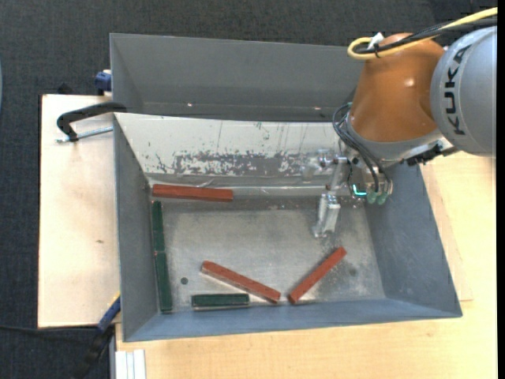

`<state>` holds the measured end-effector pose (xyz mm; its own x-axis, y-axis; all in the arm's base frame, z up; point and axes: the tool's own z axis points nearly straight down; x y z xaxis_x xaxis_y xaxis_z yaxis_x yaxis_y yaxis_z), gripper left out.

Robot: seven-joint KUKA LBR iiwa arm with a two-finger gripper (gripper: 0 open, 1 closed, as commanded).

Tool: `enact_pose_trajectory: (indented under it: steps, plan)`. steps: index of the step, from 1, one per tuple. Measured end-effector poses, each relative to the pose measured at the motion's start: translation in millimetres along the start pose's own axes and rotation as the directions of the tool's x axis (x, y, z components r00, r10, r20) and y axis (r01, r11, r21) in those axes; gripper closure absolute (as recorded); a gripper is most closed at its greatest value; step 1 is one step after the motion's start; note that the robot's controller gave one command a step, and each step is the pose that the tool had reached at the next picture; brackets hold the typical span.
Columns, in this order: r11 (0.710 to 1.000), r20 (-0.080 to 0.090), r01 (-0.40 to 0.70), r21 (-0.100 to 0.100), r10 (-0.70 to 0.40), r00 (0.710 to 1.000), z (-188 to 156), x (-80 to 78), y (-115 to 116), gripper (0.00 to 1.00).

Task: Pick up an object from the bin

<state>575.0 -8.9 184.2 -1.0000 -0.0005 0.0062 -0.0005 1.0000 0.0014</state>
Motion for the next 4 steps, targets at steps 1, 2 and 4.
enact_pose_trajectory:
  steps: [1,2,4]
  plan:
    - [1.000,0.008,0.000,0.000,0.000,1.000,-3.8,-1.7,-0.1,0.00]
    - [0.999,0.015,-0.049,-0.001,0.049,0.999,33.3,15.0,-6.1,0.00]
    - [0.999,0.014,-0.034,0.001,0.034,0.999,79.1,46.8,-54.5,0.00]
